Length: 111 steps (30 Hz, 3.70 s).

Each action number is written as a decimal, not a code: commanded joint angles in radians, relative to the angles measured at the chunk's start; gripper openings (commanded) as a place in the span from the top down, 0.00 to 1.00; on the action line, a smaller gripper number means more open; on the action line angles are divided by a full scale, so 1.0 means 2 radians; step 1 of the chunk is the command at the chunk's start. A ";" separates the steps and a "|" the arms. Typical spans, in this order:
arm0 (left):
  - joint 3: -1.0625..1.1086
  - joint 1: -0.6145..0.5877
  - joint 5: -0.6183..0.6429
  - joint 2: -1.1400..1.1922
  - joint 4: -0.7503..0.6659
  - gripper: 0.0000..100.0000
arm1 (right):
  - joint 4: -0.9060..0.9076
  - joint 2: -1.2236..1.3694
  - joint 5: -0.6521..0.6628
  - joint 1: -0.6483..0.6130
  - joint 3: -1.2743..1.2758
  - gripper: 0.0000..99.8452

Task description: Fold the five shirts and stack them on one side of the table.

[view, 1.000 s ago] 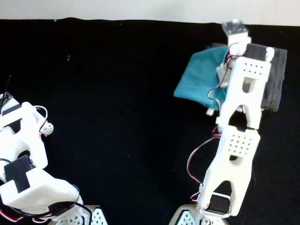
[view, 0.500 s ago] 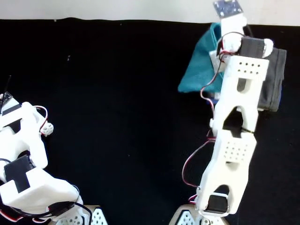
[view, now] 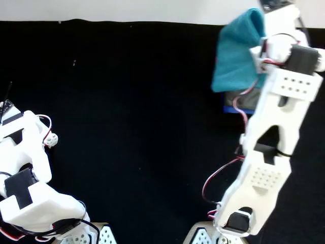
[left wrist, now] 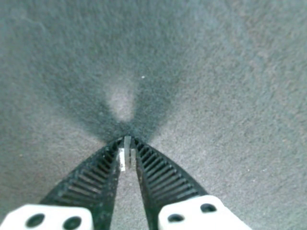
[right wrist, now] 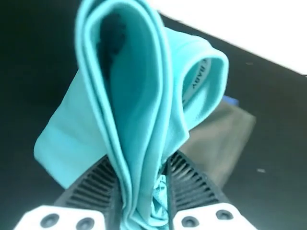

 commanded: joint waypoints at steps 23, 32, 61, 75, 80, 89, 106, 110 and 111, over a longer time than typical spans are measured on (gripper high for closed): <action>0.003 0.005 0.005 0.000 -0.009 0.99 | -0.179 0.099 -0.106 0.093 -0.009 0.77; 0.003 0.005 0.005 0.000 -0.009 0.99 | -0.175 0.104 -0.141 0.058 -0.061 0.97; 0.003 0.005 0.005 0.001 -0.009 0.99 | -0.242 0.185 -0.081 0.094 -0.134 0.97; 0.003 0.005 0.005 0.001 -0.009 0.99 | 0.049 0.142 -0.132 -0.063 -0.132 0.97; 0.003 0.005 0.005 0.001 -0.009 0.99 | 0.045 0.142 -0.132 -0.078 -0.057 0.97; 0.003 0.005 0.005 0.001 -0.009 0.99 | -0.022 0.141 -0.132 -0.016 0.038 0.97; 0.002 0.005 0.005 0.001 -0.009 0.99 | 0.000 0.139 -0.133 -0.056 0.037 0.85; 0.002 0.005 0.005 0.001 -0.009 0.99 | -0.023 0.140 -0.132 -0.056 0.037 0.94; 0.002 0.005 0.005 0.001 -0.009 0.99 | -0.028 0.140 -0.130 -0.056 0.037 0.96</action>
